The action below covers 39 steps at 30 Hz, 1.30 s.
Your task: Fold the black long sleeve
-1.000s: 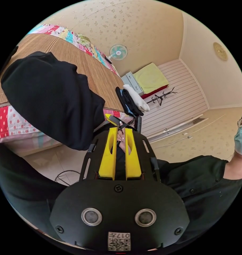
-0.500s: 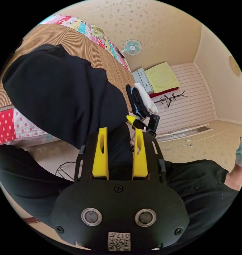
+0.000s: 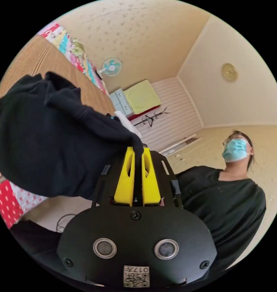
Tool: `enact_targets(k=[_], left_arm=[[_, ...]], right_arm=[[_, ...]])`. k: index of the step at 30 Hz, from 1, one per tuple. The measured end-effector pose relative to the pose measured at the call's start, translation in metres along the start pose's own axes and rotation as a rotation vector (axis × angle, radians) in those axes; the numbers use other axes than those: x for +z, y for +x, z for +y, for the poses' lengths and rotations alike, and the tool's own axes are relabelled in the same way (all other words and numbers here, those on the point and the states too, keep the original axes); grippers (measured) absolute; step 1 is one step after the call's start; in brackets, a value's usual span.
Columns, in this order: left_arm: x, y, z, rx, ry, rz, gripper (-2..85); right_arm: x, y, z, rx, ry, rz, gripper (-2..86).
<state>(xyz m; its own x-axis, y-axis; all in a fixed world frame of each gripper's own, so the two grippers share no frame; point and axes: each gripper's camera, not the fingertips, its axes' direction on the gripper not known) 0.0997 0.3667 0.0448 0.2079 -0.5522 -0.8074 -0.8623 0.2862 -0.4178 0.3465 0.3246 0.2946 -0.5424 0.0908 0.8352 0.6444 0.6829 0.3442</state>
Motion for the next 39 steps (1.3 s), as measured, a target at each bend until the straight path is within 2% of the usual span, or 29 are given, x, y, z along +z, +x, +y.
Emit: enact_targets(k=[1, 4, 6, 8, 10, 11, 13, 18, 21, 24, 27, 31, 34, 39], left_arm=[[-0.018, 0.026, 0.002, 0.145, 0.022, 0.098, 3.8], [-0.067, 0.091, 0.001, 0.477, 0.015, 0.338, 3.7], [-0.093, 0.131, 0.000, 0.648, -0.027, 0.410, 3.7], [-0.118, 0.165, 0.004, 0.820, 0.023, 0.444, 3.6], [-0.136, 0.189, 0.005, 0.988, 0.091, 0.648, 3.4], [-0.137, 0.190, 0.003, 1.012, 0.097, 0.733, 3.4], [-0.132, 0.189, -0.008, 1.046, 0.112, 1.045, 3.4], [-0.077, 0.175, -0.010, 0.933, 0.160, 1.445, 3.3], [-0.041, 0.169, 0.000, 0.811, 0.181, 1.510, 3.3], [-0.030, 0.160, 0.004, 0.752, 0.227, 1.557, 3.3], [-0.039, 0.155, 0.001, 0.749, 0.259, 1.530, 3.3], [-0.044, 0.150, 0.001, 0.768, 0.293, 1.503, 3.3], [-0.038, 0.140, 0.003, 0.746, 0.339, 1.488, 3.3], [-0.029, 0.127, -0.003, 0.704, 0.369, 1.410, 3.2]], right_arm=[[-0.006, -0.016, -0.002, -0.060, 0.009, -0.097, 2.0], [-0.027, -0.072, -0.008, -0.240, 0.031, -0.184, 1.5], [-0.037, -0.102, -0.010, -0.320, 0.016, -0.142, 1.3], [-0.047, -0.123, -0.009, -0.354, 0.004, -0.067, 1.3], [-0.062, -0.140, -0.001, -0.358, 0.031, 0.037, 1.4], [-0.066, -0.142, 0.002, -0.362, 0.037, 0.048, 1.4], [-0.080, -0.146, 0.016, -0.352, 0.067, 0.076, 1.9], [-0.110, -0.145, 0.050, -0.278, 0.176, 0.074, 4.5], [-0.130, -0.147, 0.071, -0.260, 0.223, 0.109, 11.0], [-0.139, -0.143, 0.082, -0.249, 0.134, 0.080, 16.8], [-0.145, -0.145, 0.095, -0.302, 0.032, -0.045, 17.4], [-0.143, -0.104, 0.115, -0.171, -0.100, -0.247, 14.2], [-0.139, -0.086, 0.130, -0.128, -0.090, -0.458, 8.4], [-0.127, -0.082, 0.129, -0.056, -0.115, -0.346, 3.2]])
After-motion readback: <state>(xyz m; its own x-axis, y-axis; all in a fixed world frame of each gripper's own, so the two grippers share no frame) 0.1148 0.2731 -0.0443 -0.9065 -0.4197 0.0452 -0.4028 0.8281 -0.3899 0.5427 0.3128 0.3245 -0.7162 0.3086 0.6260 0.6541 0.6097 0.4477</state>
